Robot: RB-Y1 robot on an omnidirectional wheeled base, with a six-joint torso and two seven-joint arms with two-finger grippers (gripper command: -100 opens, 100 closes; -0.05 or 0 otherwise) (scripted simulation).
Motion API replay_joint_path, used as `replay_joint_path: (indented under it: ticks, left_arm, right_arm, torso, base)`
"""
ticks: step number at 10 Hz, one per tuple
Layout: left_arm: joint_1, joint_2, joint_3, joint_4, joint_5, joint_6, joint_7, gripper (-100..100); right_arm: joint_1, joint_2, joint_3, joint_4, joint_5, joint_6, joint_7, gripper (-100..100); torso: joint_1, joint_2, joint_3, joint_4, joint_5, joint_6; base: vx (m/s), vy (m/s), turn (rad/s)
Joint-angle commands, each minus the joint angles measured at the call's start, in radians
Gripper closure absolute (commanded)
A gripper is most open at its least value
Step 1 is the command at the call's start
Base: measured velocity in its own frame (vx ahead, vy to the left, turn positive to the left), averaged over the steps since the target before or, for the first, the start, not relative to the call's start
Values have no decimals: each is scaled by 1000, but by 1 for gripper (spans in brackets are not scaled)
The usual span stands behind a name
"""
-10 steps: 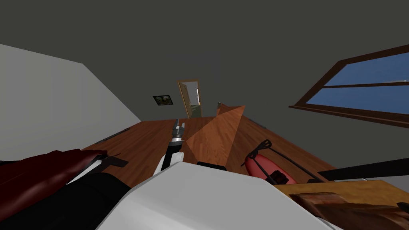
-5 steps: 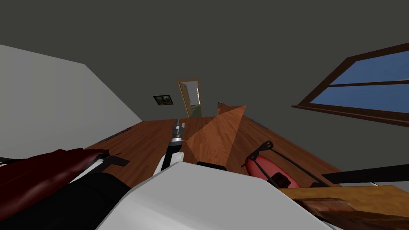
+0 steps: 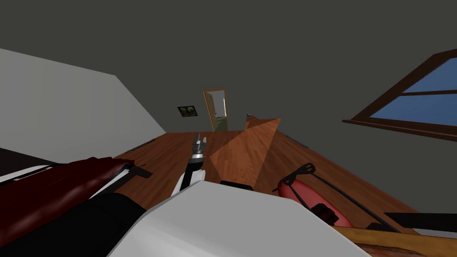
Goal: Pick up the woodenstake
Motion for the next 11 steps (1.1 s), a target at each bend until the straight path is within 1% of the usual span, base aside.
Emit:
replay_joint_path:
  ticks: [1,2,3,7,8,9,10,11]
  left_arm:
    - [0,0,0,0,0,0,0,0]
    - [0,0,0,0,0,0,0,0]
    - [0,0,0,0,0,0,0,0]
    - [0,0,0,0,0,0,0,0]
    - [0,0,0,0,0,0,0,0]
    - [0,0,0,0,0,0,0,0]
    - [0,0,0,0,0,0,0,0]
    - [0,0,0,0,0,0,0,0]
  right_arm:
    - [23,19,1,23,-6,37,14,-100]
    - [17,11,-1,5,4,17,1,-100]
    - [19,12,-1,6,5,21,1,100]
    - [19,12,-1,6,5,20,1,100]
    - [19,12,-1,6,5,20,1,0]
    - [-5,-12,-3,-18,4,-15,-8,100]
    - [-12,-19,-4,-28,6,-27,-13,100]
    - [-25,-34,-7,-49,11,-53,-24,100]
  torso:
    - [0,0,0,0,0,0]
    - [0,0,0,0,0,0]
    - [0,1,0,0,0,0]
    - [1,2,1,1,0,0]
    - [1,2,1,0,0,0]
    - [1,2,1,0,1,0]
    - [1,3,2,1,1,2]
    - [2,4,2,1,1,1]
  base:
    - [27,-8,175]
    - [12,-8,35]
    - [0,0,0]
    - [0,0,0]
    - [0,0,0]
    - [-17,3,-234]
    - [-34,11,-146]
    - [-34,11,-140]
